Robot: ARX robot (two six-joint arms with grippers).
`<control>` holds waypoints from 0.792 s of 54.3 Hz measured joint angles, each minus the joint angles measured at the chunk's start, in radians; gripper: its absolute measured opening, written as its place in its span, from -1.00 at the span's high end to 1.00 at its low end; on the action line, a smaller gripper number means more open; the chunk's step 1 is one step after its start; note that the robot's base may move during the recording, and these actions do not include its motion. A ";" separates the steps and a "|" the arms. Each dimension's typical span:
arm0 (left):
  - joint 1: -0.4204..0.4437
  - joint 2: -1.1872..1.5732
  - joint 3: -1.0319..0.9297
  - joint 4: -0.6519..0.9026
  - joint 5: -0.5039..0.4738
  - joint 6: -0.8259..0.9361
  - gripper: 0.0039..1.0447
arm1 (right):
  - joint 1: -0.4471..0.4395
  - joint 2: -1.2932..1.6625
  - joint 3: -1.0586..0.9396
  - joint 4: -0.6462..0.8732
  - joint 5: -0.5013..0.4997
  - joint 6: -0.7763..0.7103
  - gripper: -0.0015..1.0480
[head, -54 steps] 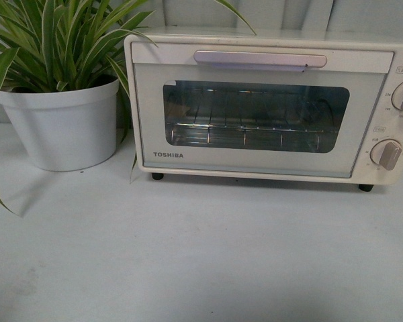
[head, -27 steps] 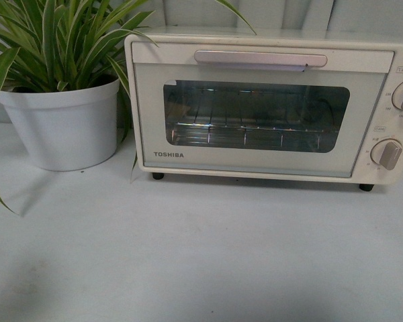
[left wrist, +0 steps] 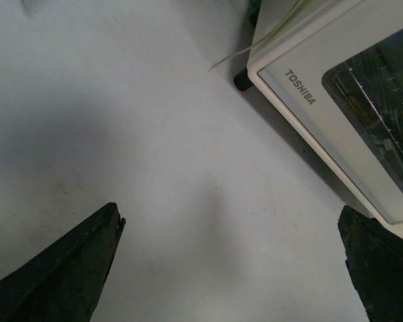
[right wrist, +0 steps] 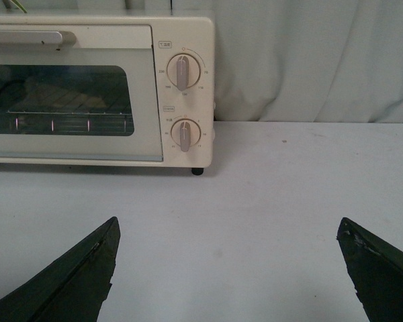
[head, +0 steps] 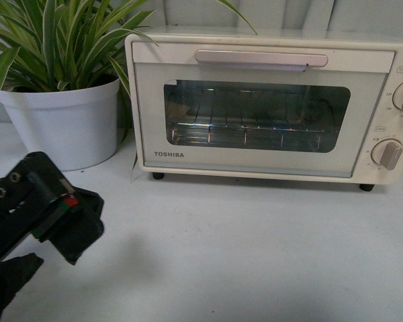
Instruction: Open oven
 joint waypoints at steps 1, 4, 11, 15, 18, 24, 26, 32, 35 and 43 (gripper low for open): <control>-0.007 0.012 0.006 0.004 -0.003 -0.003 -0.88 | 0.000 0.000 0.000 0.000 0.000 0.000 -0.82; -0.019 0.045 0.020 0.024 -0.004 -0.014 -0.88 | 0.000 0.000 0.000 0.000 0.000 0.000 -0.82; -0.037 0.115 0.050 0.057 0.000 -0.031 -0.88 | 0.000 0.000 0.000 0.000 0.000 0.000 -0.82; -0.041 0.148 0.064 0.060 0.000 -0.043 -0.88 | 0.000 0.000 0.000 0.000 0.000 0.000 -0.82; -0.043 0.174 0.072 0.069 0.001 -0.050 -0.88 | 0.000 0.000 0.000 0.000 -0.001 0.000 -0.82; -0.043 0.193 0.089 0.073 0.004 -0.056 -0.88 | -0.059 0.125 0.073 -0.150 -0.242 -0.011 -0.82; -0.043 0.198 0.094 0.073 0.010 -0.058 -0.88 | -0.061 0.164 0.086 -0.151 -0.277 -0.009 -0.82; -0.043 0.208 0.108 0.073 0.026 -0.063 -0.88 | -0.059 0.332 0.152 -0.085 -0.328 0.006 -0.82; -0.042 0.215 0.116 0.072 0.027 -0.070 -0.88 | -0.050 0.408 0.187 -0.032 -0.316 0.011 -0.82; -0.041 0.231 0.136 0.069 0.037 -0.079 -0.88 | 0.005 0.648 0.328 0.116 -0.238 0.024 -0.82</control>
